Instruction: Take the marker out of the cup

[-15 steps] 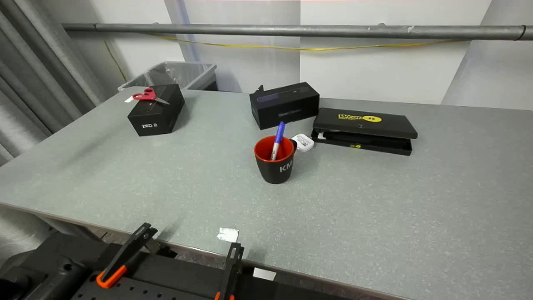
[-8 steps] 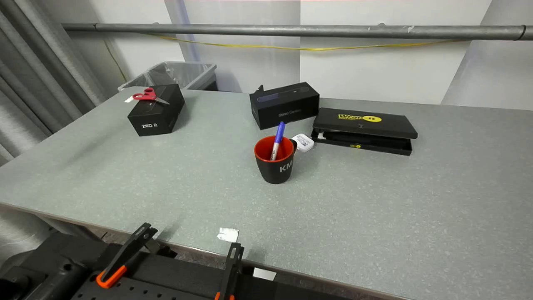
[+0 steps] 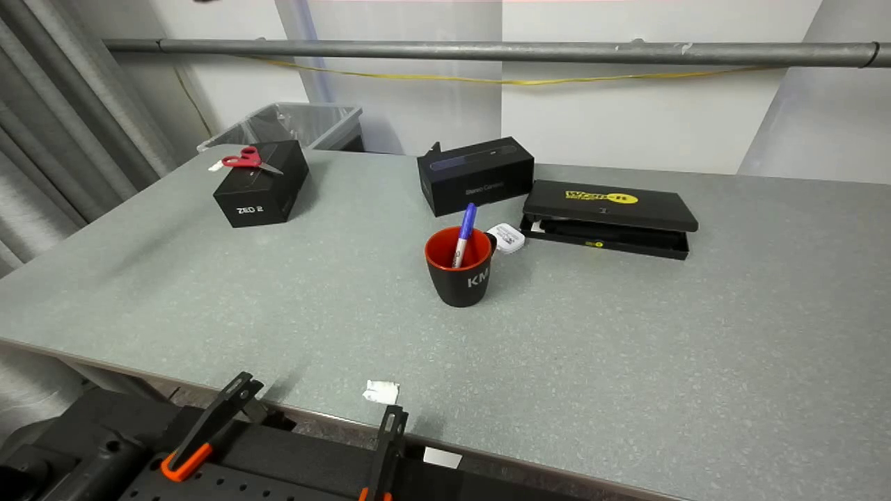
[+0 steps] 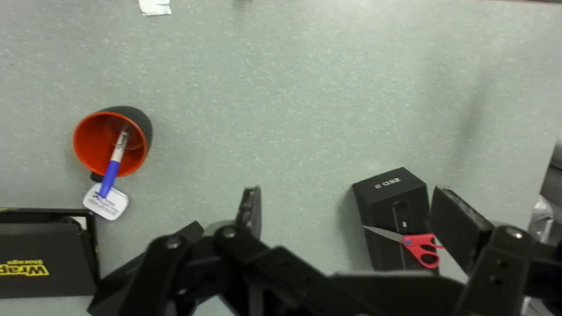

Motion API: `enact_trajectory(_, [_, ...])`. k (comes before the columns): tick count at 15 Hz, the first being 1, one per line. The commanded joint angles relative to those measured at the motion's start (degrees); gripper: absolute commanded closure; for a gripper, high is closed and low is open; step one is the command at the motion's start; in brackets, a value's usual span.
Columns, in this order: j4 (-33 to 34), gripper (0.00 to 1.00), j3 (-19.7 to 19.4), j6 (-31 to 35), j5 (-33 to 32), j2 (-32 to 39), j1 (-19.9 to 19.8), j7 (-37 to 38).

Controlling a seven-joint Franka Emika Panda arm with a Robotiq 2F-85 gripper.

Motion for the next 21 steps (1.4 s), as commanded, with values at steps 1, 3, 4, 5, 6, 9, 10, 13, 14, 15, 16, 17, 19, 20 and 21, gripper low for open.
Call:
enact_trajectory(1, [-5.3, 0.0, -3.5, 7.2, -4.2, 0.3, -4.5, -3.6])
enact_trajectory(3, [-7.2, 0.0, -5.8, 10.9, -5.0, 0.4, -6.3, -5.2])
enact_trajectory(4, [-7.5, 0.0, -7.3, 10.7, -4.0, -0.1, -6.4, -6.3])
enact_trajectory(5, [-6.2, 0.0, -5.7, 8.9, -3.8, 0.9, -5.6, -4.5])
enact_trajectory(6, [-6.5, 0.0, -6.4, 9.0, -3.8, 1.0, -6.0, -5.0])
enact_trajectory(9, [-6.5, 0.0, -5.8, 9.0, -3.8, 1.0, -5.9, -4.9])
enact_trajectory(10, [-6.5, 0.0, -5.8, 9.0, -3.8, 1.0, -5.8, -4.9])
enact_trajectory(13, [-6.5, 0.0, -5.7, 9.0, -3.8, 1.0, -5.8, -4.8])
enact_trajectory(14, [-7.4, 0.0, -5.0, 11.1, -6.0, 2.0, -6.6, -4.4])
enact_trajectory(15, [-8.1, 0.0, -4.9, 12.2, -7.1, 2.9, -7.2, -4.3])
enact_trajectory(16, [-8.5, 0.0, -5.1, 13.2, -8.1, 4.3, -7.8, -4.1])
enact_trajectory(17, [-9.2, 0.0, -5.3, 14.8, -9.4, 5.9, -8.5, -3.7])
enact_trajectory(19, [-10.5, 0.0, -5.3, 19.9, -12.2, 8.8, -10.1, -2.5])
enact_trajectory(20, [-10.7, 0.0, -5.6, 22.5, -13.0, 10.8, -10.7, -2.1])
enact_trajectory(21, [-10.8, 0.0, -5.7, 24.9, -13.9, 12.8, -11.4, -1.5])
